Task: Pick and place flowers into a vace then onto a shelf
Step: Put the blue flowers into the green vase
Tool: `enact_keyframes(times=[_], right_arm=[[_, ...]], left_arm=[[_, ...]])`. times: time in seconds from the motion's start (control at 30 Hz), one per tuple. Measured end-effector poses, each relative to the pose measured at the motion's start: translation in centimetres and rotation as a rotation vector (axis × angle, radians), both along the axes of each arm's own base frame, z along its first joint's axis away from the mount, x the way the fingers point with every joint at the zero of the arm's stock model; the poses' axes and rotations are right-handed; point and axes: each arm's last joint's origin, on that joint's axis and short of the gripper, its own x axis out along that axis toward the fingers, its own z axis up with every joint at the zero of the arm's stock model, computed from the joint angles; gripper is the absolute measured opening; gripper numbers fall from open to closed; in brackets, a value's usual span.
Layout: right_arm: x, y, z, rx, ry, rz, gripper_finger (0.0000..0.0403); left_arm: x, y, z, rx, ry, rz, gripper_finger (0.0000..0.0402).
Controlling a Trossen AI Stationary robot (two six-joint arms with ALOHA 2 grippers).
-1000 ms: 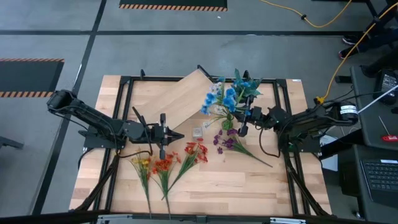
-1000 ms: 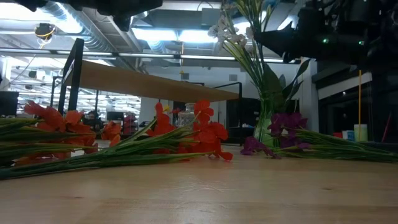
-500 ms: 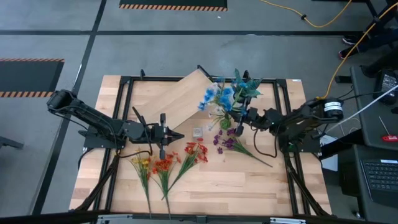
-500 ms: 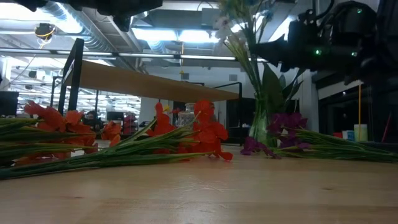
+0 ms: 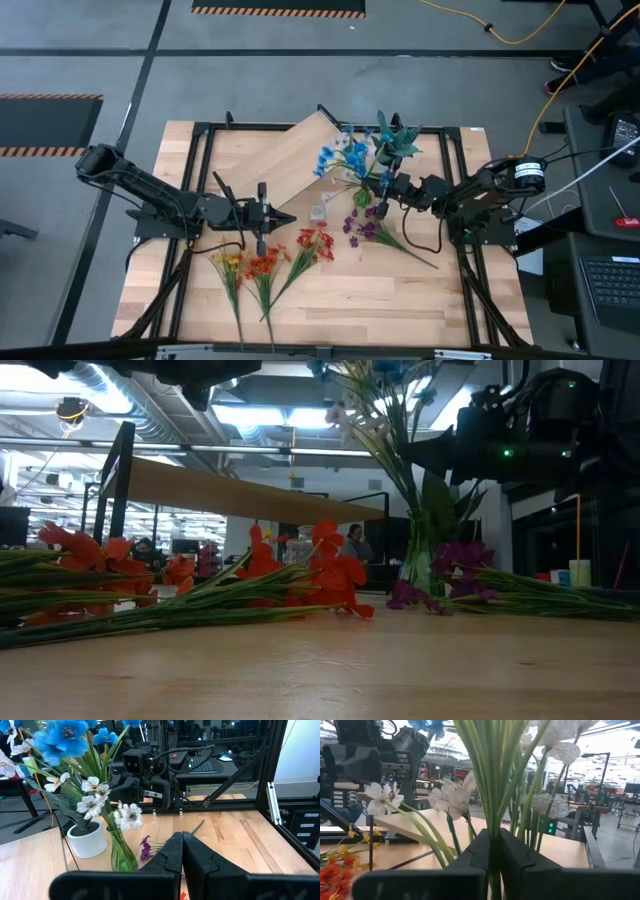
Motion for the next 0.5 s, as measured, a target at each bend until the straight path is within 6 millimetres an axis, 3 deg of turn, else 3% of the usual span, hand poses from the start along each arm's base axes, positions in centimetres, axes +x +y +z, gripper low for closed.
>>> enact_keyframes(times=[0.5], right_arm=[[-0.05,0.01,0.10,0.045,-0.002,0.010,0.0102]], left_arm=[[0.00,0.00,-0.01,0.000,0.001,0.000,0.0003]])
